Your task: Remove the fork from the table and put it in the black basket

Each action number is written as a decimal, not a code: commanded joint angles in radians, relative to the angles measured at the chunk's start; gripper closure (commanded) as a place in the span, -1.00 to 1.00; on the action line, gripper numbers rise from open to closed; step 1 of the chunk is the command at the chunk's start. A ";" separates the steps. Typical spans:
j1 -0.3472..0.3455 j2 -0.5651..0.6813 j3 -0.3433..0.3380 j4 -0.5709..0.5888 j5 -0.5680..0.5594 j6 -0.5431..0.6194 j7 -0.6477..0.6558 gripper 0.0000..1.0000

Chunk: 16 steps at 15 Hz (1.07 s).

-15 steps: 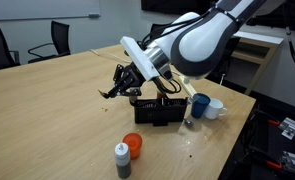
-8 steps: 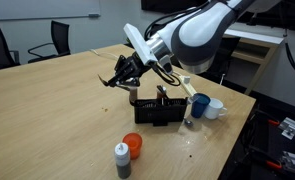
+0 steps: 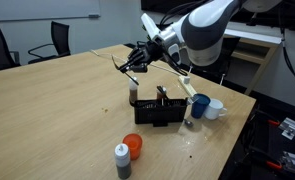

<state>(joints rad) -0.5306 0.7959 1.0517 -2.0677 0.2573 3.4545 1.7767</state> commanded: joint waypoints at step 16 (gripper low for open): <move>-0.185 0.362 0.129 -0.044 -0.076 -0.001 -0.040 0.95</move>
<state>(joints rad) -0.6782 1.1138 1.1469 -2.1034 0.2054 3.4538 1.7765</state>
